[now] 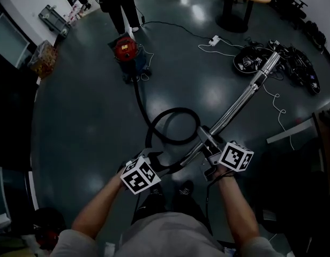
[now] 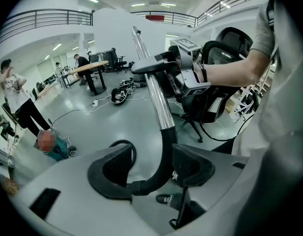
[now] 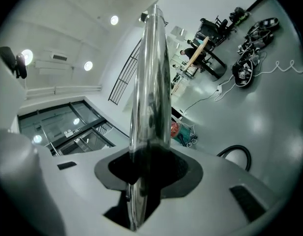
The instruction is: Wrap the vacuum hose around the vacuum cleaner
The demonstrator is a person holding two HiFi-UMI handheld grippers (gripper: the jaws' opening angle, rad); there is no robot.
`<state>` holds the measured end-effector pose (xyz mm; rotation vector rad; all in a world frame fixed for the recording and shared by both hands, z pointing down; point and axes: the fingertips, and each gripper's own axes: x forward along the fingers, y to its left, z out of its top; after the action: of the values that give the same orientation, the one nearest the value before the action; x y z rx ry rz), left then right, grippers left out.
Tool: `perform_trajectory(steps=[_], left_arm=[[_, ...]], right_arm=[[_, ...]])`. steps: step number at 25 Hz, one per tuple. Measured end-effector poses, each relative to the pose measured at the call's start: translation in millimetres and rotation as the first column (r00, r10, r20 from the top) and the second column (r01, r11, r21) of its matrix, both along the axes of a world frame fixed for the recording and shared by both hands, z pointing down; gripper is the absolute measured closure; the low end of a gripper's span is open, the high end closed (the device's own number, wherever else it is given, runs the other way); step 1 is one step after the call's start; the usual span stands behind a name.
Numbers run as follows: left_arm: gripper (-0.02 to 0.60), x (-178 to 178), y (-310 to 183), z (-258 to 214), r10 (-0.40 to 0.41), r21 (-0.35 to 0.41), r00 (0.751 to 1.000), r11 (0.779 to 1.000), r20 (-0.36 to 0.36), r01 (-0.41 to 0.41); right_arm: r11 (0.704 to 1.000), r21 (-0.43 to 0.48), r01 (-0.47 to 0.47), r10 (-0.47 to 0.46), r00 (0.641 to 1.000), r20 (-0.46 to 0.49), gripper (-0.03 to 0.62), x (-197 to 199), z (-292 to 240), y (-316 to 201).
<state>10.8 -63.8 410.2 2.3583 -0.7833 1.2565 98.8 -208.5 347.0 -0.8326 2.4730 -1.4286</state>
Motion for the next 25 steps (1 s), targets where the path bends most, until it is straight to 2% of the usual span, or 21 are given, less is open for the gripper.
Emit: perform_trajectory(steps=[6, 9, 13, 16, 20, 25], left_arm=[[0.319, -27, -25, -4, -0.039, 0.049, 0.999, 0.998, -0.005, 0.039], [0.319, -33, -40, -8, -0.024, 0.069, 1.0, 0.997, -0.018, 0.025], [0.319, -39, -67, -13, 0.038, 0.12, 0.999, 0.992, -0.019, -0.036], [0.319, -45, -93, -21, 0.104, 0.181, 0.994, 0.979, -0.015, -0.099], [0.319, -58, -133, -34, 0.193, 0.255, 0.981, 0.949, -0.001, -0.186], [0.319, -85, -184, -55, 0.271, 0.315, 0.962, 0.916, -0.022, -0.25]], right_arm=[[0.992, 0.003, 0.13, -0.127, 0.978, -0.168, 0.462, -16, 19, -5], [0.981, 0.003, 0.192, -0.185, 0.948, -0.26, 0.462, -29, 27, -8], [0.963, -0.027, 0.267, -0.257, 0.892, -0.371, 0.463, -47, 42, -11], [0.95, -0.065, 0.304, -0.302, 0.853, -0.425, 0.462, -65, 53, -16], [0.931, -0.101, 0.352, -0.355, 0.802, -0.479, 0.462, -94, 64, -27], [0.922, -0.135, 0.363, -0.378, 0.765, -0.522, 0.462, -133, 68, -46]])
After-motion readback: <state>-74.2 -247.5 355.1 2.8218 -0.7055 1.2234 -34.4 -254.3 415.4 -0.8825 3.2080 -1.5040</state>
